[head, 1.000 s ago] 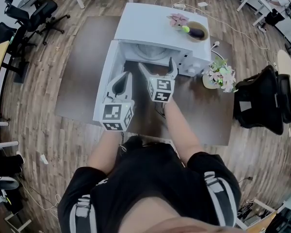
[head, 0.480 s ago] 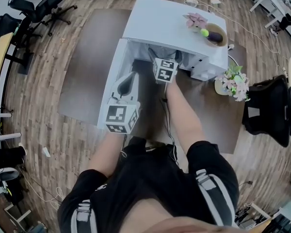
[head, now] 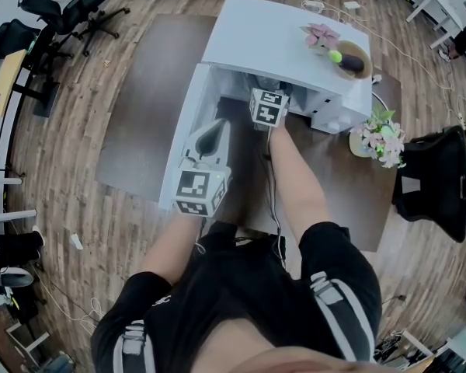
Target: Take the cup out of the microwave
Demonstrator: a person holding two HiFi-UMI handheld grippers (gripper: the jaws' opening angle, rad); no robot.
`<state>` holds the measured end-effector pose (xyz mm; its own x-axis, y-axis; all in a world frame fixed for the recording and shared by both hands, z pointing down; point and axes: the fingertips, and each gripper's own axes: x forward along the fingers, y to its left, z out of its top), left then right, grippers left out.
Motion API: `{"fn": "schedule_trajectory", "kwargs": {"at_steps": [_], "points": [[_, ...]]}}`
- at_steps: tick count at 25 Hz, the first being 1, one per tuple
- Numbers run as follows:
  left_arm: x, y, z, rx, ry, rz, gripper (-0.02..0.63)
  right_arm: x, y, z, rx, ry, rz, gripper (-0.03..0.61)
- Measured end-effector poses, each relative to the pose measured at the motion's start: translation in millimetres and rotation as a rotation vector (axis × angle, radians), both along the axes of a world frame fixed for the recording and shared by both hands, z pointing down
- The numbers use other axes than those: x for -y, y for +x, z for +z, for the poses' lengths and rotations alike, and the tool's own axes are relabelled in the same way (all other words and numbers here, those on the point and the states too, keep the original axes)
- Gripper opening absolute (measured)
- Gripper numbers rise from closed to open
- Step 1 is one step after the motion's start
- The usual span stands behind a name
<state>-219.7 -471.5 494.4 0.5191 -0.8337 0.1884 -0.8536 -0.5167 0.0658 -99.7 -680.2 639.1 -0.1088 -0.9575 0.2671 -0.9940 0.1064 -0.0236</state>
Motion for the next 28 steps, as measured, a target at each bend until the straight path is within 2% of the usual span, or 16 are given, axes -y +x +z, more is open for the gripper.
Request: {"fn": "schedule_trajectory", "kwargs": {"at_steps": [7, 18, 28], "points": [[-5.8, 2.9, -11.7, -0.002, 0.018, -0.004, 0.000, -28.4, -6.8, -7.5, 0.004, -0.001, -0.035, 0.394], [-23.3, 21.8, -29.8, -0.028, 0.046, 0.007, 0.002, -115.7, 1.5, -26.4, 0.024, 0.032, -0.061, 0.393], [-38.8, 37.9, -57.1, -0.053, 0.081, 0.038, 0.002, -201.5, 21.4, -97.3, 0.036, 0.115, -0.085, 0.393]]}}
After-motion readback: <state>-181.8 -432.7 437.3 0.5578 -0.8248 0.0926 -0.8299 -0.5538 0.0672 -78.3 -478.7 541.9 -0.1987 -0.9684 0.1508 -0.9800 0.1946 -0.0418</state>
